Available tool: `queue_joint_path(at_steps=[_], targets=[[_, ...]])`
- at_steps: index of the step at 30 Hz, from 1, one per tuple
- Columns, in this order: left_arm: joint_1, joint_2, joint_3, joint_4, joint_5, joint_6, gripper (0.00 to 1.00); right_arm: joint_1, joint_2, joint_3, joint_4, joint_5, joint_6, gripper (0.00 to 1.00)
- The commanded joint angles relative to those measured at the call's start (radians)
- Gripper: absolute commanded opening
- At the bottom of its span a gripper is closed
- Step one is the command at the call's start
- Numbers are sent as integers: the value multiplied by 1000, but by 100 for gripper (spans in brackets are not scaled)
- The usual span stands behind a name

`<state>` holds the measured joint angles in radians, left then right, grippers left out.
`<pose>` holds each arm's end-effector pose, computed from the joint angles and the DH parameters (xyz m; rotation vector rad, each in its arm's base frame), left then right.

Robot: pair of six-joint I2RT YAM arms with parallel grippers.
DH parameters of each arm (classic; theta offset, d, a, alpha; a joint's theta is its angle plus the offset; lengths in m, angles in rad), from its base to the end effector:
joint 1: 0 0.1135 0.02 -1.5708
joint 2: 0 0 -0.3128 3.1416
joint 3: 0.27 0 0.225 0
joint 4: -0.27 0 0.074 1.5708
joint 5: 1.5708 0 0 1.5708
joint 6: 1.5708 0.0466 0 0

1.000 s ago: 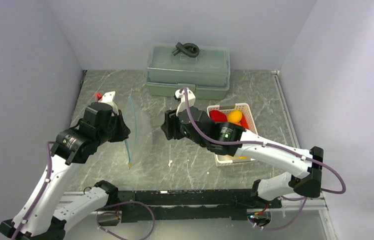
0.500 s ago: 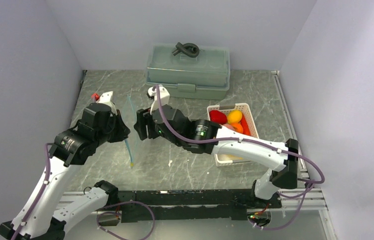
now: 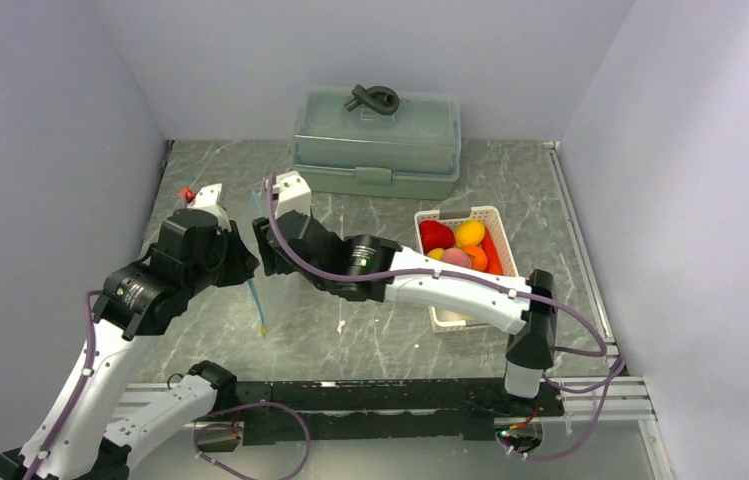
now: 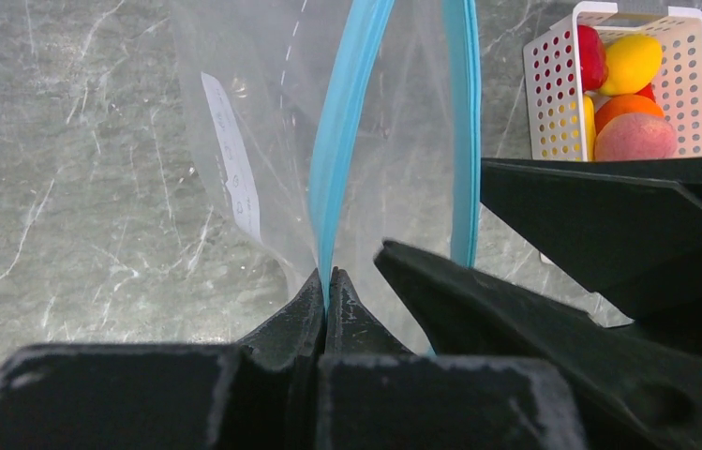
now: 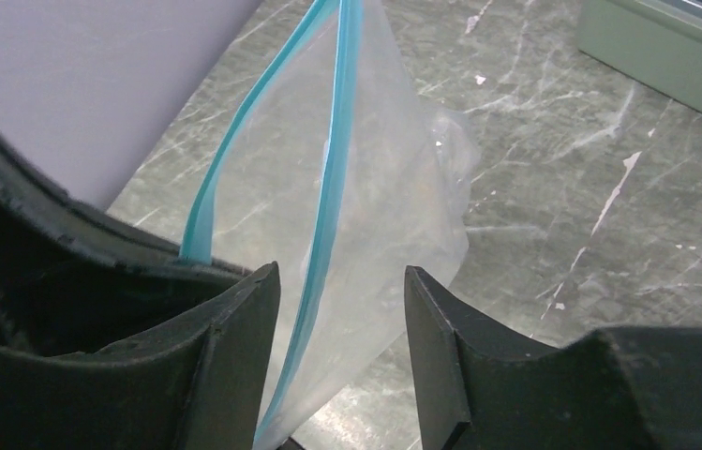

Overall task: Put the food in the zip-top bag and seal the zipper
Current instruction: Open the zipper of the food storage bag at the center of the board.

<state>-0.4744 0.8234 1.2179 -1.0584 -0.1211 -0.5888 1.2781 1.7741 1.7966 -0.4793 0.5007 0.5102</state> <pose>0.0730 -0.0312 0.4076 -0.1963 2.2577 -0.4412 0.1373 0.3782 0.4341 -0.4544 1.9759 0.6516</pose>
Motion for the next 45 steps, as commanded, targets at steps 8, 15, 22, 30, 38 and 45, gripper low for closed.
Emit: queue_joint_path(at_steps=[8,15,22,30,38,45], targets=[[3,4,46,-3,-56,2,0,7,90,118,-101,134,-34,31],[3,34,100,-77,-100,32,0,6,69,78,-107,191,-42,0],[3,81,161,-164,-119,61,0,4,52,31,-123,279,-48,0],[3,135,190,-226,-156,96,0,-18,5,-76,-154,376,-29,0],[3,200,220,-275,-196,123,0,-74,-93,-249,-120,353,13,0],[-7,258,267,-280,-243,131,0,-94,-142,-327,-87,314,26,0]])
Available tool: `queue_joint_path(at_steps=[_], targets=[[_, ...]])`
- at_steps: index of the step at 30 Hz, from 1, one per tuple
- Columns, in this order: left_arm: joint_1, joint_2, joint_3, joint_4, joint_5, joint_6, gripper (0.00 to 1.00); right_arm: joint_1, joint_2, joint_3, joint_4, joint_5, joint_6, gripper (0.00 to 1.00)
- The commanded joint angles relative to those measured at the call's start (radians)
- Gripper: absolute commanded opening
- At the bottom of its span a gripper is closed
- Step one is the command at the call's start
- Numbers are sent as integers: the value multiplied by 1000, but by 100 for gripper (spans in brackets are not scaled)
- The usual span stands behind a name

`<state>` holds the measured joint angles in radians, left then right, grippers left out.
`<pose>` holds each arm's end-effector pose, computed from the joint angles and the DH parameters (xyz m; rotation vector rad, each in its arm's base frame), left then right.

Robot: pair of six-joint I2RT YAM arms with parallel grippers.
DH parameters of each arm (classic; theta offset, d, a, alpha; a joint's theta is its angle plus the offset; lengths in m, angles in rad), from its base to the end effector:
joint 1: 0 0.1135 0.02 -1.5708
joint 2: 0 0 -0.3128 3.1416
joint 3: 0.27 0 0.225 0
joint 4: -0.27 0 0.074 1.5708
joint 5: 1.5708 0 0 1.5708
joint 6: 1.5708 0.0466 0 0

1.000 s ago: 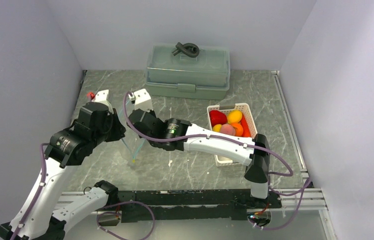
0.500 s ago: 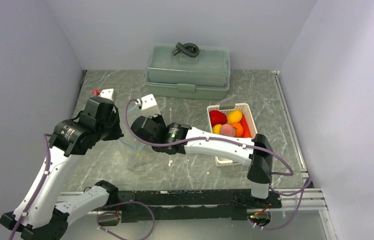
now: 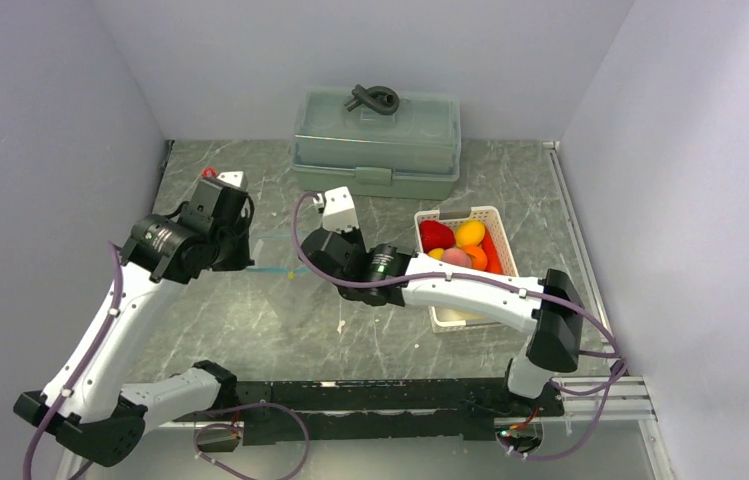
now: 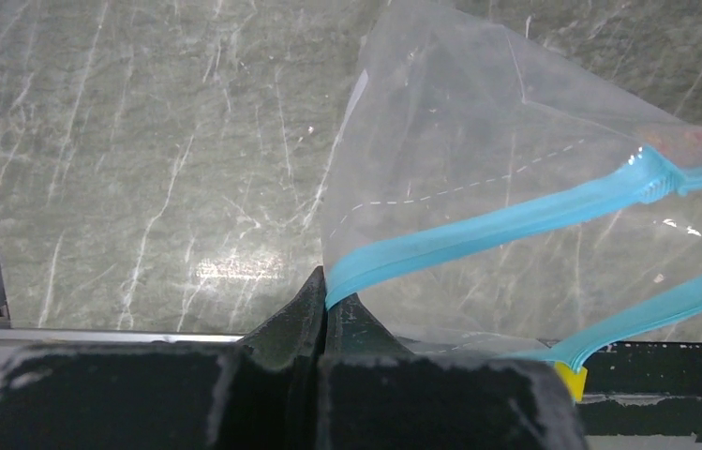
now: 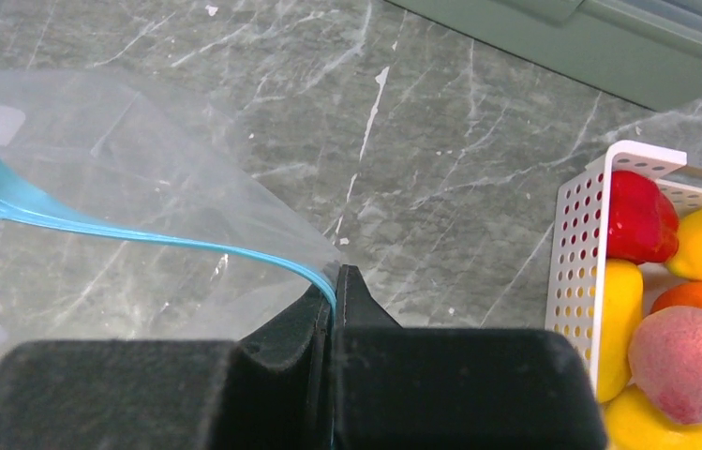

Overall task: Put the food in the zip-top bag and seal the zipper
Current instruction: Open the zipper of the food storage bag at the center of the board.

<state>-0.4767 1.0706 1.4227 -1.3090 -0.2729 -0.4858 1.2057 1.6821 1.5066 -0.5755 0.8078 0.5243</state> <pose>0.1135 -0.0445 0.4219 -0.1190 2.4752 -0.0619 0.1587 0.3209 0.3731 -0.3228 2.0382 0.1085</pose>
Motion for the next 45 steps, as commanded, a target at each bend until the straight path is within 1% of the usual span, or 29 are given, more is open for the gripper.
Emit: queue_joint_path(at_steps=[1,9,15,24,27,30,32,37,43,45], targets=[[-7,18,68,-27,-95,31,0,-27,-55,-46,17,-2,12,0],[-50,89,117,-59,-184,31,0,-75,-110,-143,57,-49,18,0],[-83,138,135,-38,-200,30,0,-119,-147,-233,128,-143,24,0],[-185,196,107,90,-244,10,0,-196,-149,-328,271,-319,15,0],[-207,223,113,110,-268,15,0,-215,-141,-338,310,-378,8,1],[-228,258,120,116,-293,21,0,-231,-121,-333,342,-428,6,6],[-245,284,122,114,-317,22,0,-240,-103,-325,362,-451,2,8],[-280,326,113,118,-376,27,0,-270,-45,-309,409,-509,4,8],[-291,319,91,154,-410,52,0,-282,24,-284,446,-548,14,8],[-293,311,78,158,-426,56,0,-284,31,-280,448,-549,17,9]])
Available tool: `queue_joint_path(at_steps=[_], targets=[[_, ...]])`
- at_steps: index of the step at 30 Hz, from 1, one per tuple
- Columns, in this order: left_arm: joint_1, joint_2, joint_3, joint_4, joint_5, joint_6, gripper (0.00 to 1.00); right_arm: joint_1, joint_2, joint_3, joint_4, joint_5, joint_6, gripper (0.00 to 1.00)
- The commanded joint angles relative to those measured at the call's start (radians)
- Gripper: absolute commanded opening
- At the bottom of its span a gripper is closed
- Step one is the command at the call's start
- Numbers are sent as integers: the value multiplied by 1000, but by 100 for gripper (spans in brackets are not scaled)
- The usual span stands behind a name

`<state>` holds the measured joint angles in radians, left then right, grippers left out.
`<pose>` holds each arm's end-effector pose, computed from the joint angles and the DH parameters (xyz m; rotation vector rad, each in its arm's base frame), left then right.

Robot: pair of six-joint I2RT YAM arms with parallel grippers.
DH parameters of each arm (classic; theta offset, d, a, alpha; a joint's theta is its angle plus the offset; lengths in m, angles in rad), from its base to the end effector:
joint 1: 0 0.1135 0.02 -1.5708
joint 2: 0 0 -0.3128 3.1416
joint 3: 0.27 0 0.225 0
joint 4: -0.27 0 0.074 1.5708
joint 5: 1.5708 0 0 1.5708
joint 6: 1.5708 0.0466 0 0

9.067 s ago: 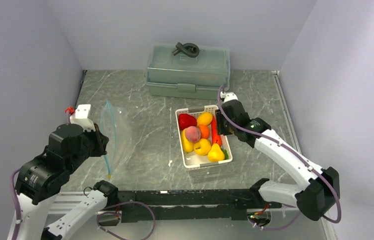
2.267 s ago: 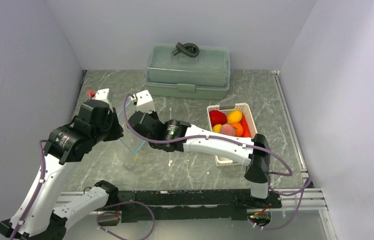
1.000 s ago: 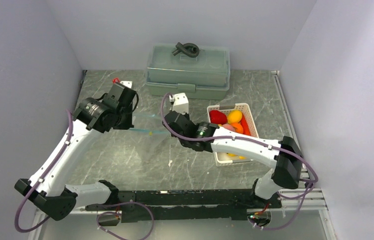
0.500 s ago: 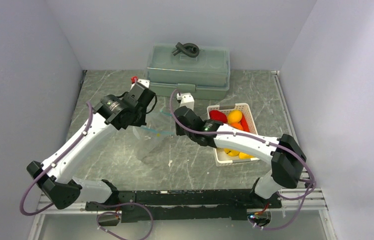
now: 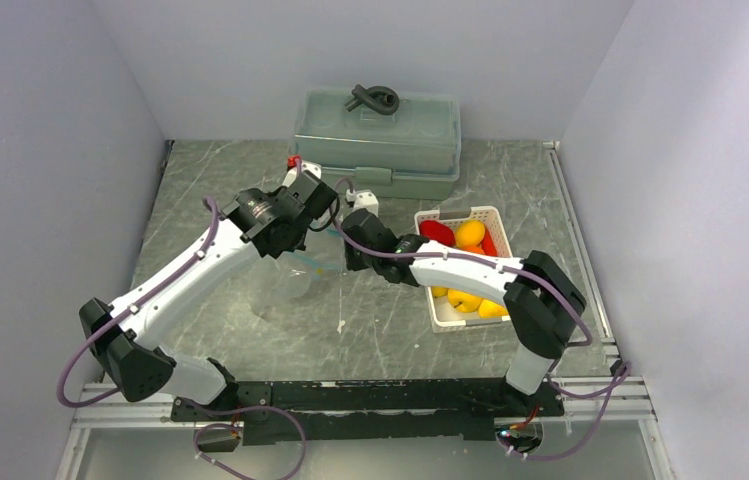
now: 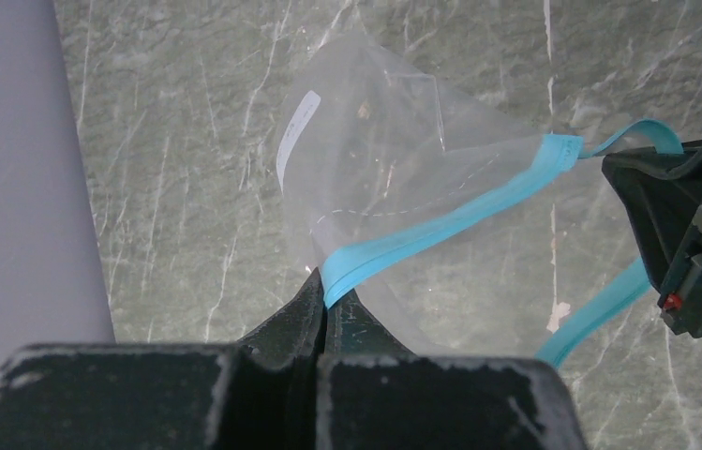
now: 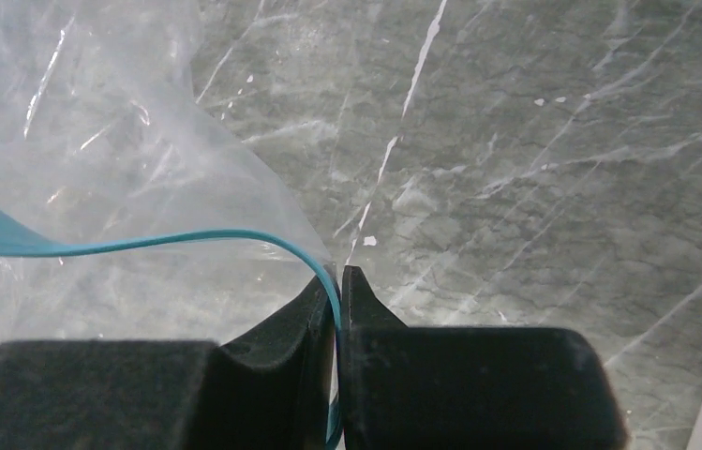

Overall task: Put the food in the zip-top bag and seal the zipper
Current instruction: Open the zipper of the food storage bag at the center of the board.

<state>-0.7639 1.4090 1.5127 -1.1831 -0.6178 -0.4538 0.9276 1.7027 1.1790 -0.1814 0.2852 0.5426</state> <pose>0.1862 -0.1409 0.4056 0.1797 2.3844 0.2821 0.2320 0.2877 0.2902 -0.2876 2.2658 0.4635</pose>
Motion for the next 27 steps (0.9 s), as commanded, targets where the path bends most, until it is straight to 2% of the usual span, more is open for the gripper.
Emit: queue_joint_path(at_steps=[1,7,22,27], targets=[[-5,-33,-23,38,-88,26,0,-8,8,47,55,-26,-1,11],[-5,-72,-87,107,-72,45,0,-10,-57,12,68,-32,-4,30],[-6,-112,-171,152,-47,40,0,-10,-278,-69,63,-99,15,45],[-5,-138,-177,165,-33,49,0,-12,-367,-82,-6,-40,-9,54]])
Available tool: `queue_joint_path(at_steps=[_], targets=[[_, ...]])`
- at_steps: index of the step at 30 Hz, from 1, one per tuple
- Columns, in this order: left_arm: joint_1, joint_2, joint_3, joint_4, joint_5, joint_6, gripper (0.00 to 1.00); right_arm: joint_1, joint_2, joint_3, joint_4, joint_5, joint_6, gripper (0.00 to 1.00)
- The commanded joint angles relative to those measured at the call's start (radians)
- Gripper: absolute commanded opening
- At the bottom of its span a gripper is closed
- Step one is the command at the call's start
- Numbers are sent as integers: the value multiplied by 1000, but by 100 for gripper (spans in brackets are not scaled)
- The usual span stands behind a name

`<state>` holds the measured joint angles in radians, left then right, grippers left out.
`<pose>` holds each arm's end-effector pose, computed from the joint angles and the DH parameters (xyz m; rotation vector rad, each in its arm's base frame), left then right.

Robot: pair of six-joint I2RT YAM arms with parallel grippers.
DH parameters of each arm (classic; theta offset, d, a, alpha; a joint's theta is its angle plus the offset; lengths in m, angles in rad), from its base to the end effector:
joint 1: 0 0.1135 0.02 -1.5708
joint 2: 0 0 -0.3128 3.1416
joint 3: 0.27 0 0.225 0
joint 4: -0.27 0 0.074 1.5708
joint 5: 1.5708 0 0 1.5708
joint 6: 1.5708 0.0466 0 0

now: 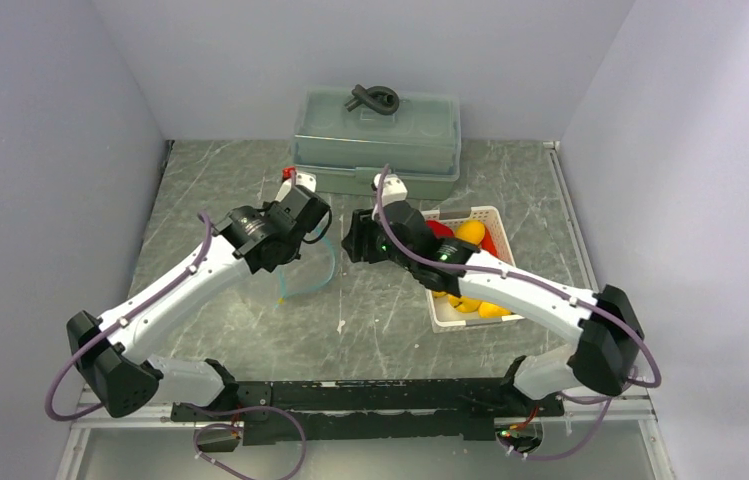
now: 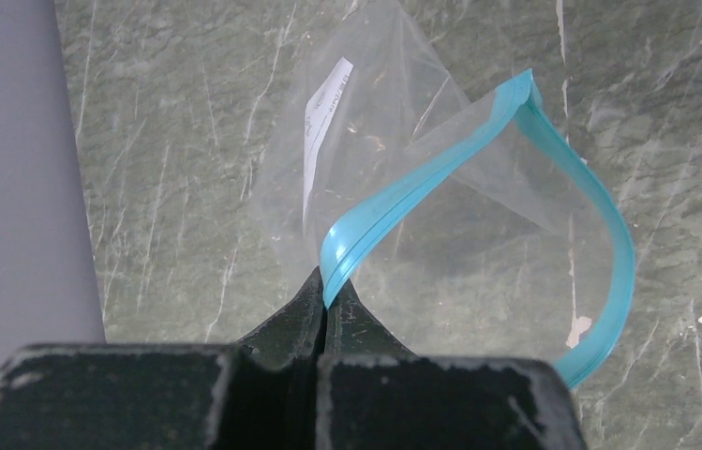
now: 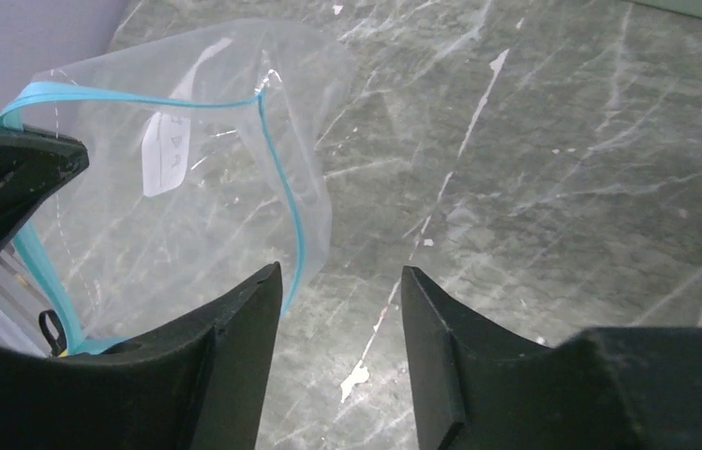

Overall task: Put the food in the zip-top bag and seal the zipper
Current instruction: Open the zipper of the food storage bag at the center of the board, then pick up the fake fruit from the bin.

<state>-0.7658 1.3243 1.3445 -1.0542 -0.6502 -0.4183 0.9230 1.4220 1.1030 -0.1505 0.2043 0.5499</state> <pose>0.1753 -0.1294 0.3858 0.1903 2.3350 0.2944 0.1916 0.2375 0.3577 -0.2598 2.0898 0.7072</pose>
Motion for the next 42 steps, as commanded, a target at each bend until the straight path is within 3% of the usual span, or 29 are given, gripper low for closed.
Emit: queue_joint_path(at_steps=[1,11,24,33,36,42], targets=[[-4,-60,-13,41,2,18,0,-7,-104,-5,-72,64,-24,56],[-4,-117,-51,89,40,42,0,-45,-261,-53,-256,242,-61,73],[-2,-166,-81,126,83,49,0,-149,-287,-86,-452,346,-4,83],[-2,-174,-89,128,84,52,0,-214,-259,-139,-498,392,66,85],[-1,-175,-90,130,87,52,0,-240,-245,-166,-490,400,80,93],[2,-177,-92,130,87,52,0,-297,-213,-212,-430,355,85,96]])
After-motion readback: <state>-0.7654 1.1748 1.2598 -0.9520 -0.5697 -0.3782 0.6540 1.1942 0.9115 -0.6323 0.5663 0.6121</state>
